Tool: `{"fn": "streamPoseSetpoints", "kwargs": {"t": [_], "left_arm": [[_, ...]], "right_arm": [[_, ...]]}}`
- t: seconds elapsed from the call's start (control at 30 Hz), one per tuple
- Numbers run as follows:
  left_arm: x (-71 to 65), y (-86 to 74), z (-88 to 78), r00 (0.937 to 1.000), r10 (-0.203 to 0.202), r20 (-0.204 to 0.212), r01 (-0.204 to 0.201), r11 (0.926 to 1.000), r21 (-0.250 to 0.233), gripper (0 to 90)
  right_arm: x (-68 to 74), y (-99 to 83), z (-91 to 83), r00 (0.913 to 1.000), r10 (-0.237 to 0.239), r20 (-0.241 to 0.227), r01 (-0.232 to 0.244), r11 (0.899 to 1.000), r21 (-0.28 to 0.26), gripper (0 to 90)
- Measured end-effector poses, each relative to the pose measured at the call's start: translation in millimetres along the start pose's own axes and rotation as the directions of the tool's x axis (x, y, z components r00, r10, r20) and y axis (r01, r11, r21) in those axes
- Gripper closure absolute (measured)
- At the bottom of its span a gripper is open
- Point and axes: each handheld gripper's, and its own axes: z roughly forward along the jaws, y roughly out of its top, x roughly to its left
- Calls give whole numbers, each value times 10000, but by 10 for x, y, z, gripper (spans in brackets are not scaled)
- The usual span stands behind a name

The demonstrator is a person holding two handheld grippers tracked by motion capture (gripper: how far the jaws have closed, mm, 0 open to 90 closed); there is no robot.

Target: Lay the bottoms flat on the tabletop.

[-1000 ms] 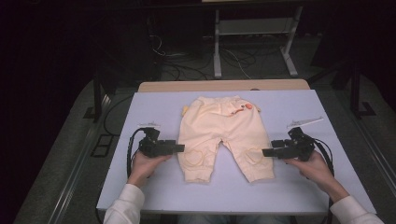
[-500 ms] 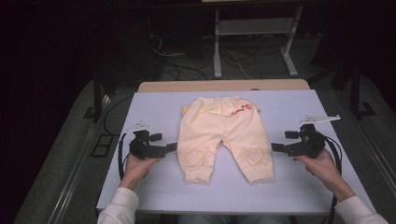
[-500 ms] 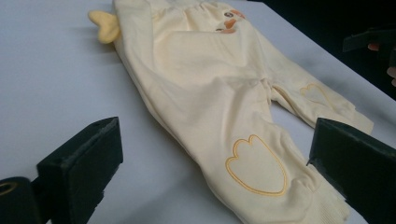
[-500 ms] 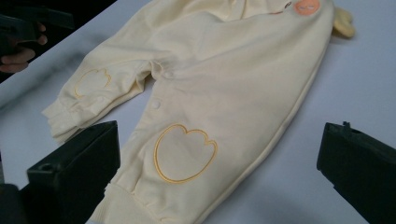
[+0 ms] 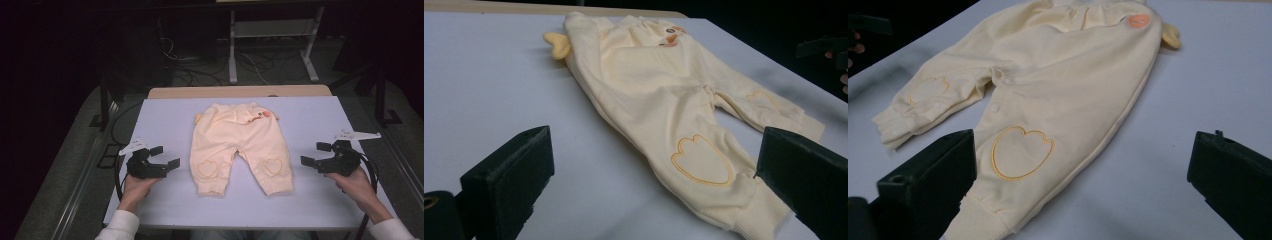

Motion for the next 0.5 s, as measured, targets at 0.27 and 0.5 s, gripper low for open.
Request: {"fn": "streamPoseSetpoints", "kwargs": {"t": [0.27,0.5], "left_arm": [[-26,-129,-108,9992,315,-228,-320,9992,-219,15],[-31,-192,-164,9983,482,-323,-492,9983,-312,14]], "right_arm": [[10,-163,-41,9994,-240,247,242,9997,-76,0],[16,-251,-70,9984,-440,346,444,9989,-124,0]]}}
